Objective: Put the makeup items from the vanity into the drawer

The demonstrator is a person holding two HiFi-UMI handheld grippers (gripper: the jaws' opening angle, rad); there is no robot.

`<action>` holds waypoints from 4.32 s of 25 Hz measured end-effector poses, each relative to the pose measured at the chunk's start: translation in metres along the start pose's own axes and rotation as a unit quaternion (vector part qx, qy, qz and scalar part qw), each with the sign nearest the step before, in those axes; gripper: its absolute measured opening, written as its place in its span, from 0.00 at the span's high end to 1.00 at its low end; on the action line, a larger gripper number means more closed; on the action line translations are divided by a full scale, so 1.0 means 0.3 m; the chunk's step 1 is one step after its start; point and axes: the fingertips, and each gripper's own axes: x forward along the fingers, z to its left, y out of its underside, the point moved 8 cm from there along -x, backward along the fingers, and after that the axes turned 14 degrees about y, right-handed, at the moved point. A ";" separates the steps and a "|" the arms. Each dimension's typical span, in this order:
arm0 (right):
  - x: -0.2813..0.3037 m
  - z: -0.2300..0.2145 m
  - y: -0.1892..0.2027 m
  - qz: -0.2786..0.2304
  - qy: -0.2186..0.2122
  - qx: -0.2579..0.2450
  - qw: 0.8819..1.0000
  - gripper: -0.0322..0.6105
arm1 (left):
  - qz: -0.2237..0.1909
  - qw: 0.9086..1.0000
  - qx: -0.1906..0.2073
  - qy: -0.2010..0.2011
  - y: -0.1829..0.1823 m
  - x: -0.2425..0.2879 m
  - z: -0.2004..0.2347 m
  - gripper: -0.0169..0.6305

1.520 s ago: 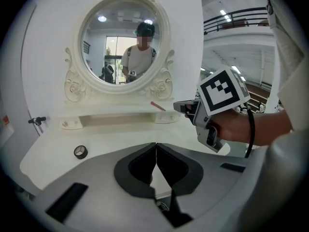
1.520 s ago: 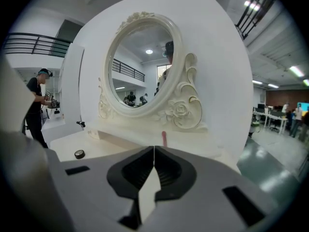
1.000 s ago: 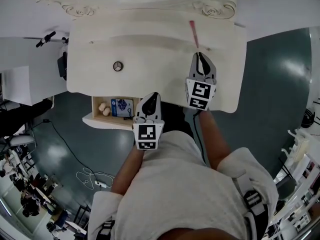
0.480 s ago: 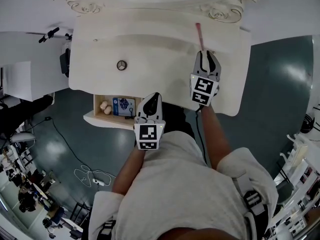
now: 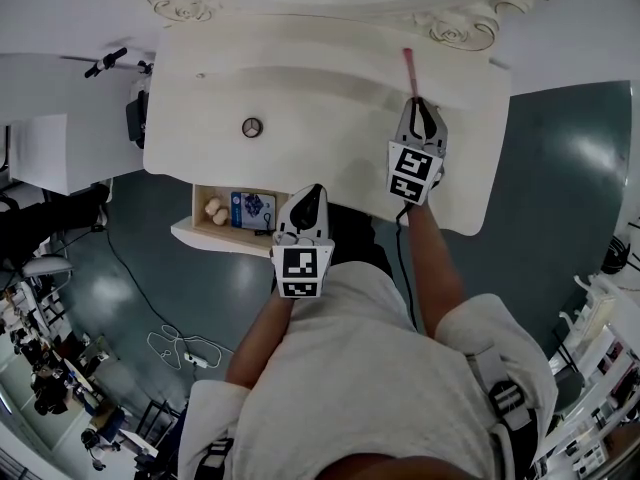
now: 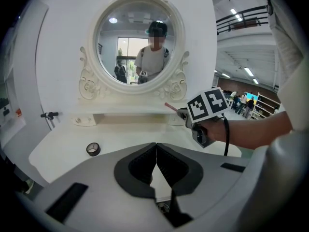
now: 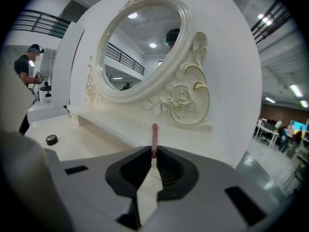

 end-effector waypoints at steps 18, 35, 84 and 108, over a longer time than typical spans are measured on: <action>-0.061 0.031 -0.062 -0.043 -0.024 0.002 0.999 0.89 | -0.015 1.000 -0.002 -0.006 -0.005 -0.033 0.014 0.96; -0.188 0.253 -0.155 -0.083 -0.135 -0.001 0.987 0.89 | -0.044 0.996 -0.040 -0.059 0.027 -0.144 0.103 0.96; -0.577 0.846 -0.172 -0.123 -0.370 -0.069 0.918 0.89 | -0.090 0.962 -0.145 -0.214 0.289 -0.570 0.314 0.96; -0.816 1.095 0.095 -0.052 -0.509 -0.207 0.834 0.89 | -0.087 0.941 -0.234 -0.226 0.574 -0.649 0.408 0.96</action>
